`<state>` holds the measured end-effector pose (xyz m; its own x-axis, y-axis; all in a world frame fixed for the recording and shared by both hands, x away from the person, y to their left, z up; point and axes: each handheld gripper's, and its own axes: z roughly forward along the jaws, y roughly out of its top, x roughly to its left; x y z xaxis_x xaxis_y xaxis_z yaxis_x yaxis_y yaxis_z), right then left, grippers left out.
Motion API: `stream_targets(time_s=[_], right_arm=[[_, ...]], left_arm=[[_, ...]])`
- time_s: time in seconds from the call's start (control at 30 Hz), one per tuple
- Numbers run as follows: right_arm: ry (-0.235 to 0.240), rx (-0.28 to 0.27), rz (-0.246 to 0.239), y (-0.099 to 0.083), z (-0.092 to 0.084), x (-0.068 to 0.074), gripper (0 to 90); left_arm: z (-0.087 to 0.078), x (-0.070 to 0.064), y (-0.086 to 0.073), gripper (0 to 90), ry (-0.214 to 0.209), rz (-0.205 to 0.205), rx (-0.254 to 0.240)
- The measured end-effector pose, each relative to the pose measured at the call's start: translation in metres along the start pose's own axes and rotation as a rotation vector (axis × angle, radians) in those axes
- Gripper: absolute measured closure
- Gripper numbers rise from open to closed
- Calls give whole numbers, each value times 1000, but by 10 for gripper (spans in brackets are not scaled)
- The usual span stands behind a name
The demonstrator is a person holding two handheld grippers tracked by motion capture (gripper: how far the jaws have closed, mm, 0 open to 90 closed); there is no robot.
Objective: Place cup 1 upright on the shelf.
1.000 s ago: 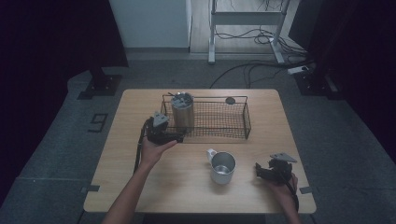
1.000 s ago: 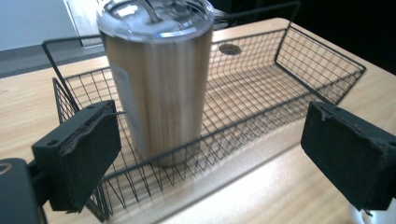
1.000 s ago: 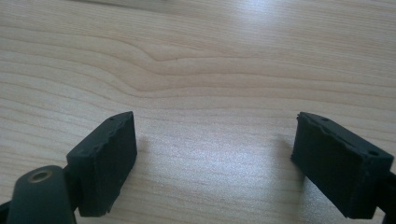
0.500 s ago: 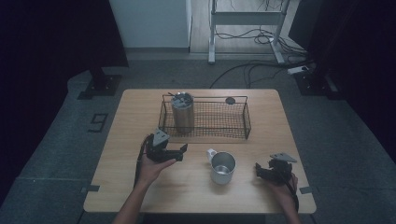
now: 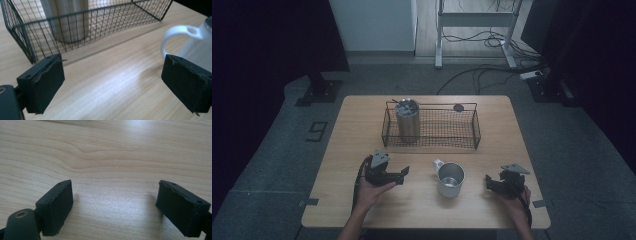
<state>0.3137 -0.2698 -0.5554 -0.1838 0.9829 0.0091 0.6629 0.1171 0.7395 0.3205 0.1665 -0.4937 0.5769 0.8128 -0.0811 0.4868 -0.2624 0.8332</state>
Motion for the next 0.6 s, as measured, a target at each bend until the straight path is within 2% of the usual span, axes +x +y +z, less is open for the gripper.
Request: stream_targets(time_s=[0.17,0.27,0.43,0.6], right_arm=[[0,0,0,0,0,0,135],[0,0,0,0,0,0,134],[1,0,1,0,0,0,134],[3,1,4,0,0,0,134]], left_arm=[[0,1,-12,57,-3,15,37],[-1,3,-17,60,-8,-6,41],[2,5,-26,62,20,13,73],[3,8,-28,65,19,-3,73]])
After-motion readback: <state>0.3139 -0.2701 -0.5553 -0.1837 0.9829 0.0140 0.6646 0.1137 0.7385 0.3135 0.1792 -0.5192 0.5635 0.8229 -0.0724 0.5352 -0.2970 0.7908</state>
